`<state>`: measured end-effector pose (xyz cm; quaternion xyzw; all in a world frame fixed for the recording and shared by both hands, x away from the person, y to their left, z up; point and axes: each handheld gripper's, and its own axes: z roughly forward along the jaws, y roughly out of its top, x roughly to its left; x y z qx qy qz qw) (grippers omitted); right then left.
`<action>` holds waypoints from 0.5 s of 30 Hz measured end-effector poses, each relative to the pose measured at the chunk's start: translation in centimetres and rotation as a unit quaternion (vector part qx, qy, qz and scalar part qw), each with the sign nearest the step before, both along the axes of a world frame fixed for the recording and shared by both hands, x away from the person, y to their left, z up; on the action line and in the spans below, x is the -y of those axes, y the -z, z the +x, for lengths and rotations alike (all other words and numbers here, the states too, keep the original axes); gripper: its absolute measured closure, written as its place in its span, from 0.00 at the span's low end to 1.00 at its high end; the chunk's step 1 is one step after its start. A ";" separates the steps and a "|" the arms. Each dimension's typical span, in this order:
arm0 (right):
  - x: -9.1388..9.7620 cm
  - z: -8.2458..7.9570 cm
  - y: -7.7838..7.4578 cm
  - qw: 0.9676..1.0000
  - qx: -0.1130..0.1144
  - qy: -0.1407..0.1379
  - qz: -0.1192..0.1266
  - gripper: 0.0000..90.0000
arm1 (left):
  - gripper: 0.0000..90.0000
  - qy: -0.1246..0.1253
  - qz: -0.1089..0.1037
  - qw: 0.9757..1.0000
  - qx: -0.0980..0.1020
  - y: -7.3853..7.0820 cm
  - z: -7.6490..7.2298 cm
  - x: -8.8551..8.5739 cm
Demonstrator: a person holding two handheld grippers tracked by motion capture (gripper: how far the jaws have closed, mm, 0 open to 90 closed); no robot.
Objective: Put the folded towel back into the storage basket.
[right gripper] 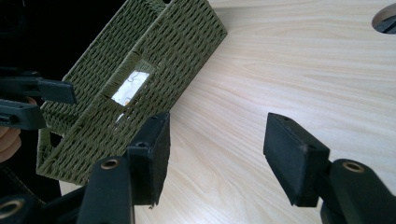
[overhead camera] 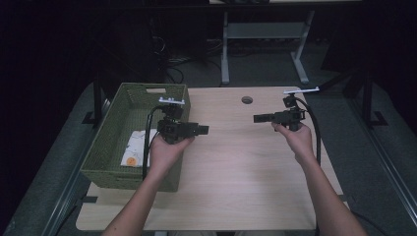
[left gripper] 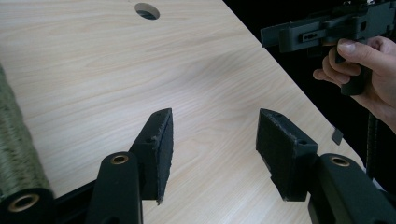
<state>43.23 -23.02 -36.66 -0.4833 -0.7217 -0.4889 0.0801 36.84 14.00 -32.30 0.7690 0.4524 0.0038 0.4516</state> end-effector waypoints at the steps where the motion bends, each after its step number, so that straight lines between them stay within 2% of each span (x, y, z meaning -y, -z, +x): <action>1: 0.1 -0.1 0.0 1.000 0.002 0.001 0.000 0.45 | 0.52 0.001 -0.001 1.000 0.000 0.0 0.0 0.2; 15: 2.7 -1.5 0.9 1.000 -0.003 0.014 0.002 0.42 | 0.46 0.020 -0.006 1.000 -0.001 0.9 0.0 3.3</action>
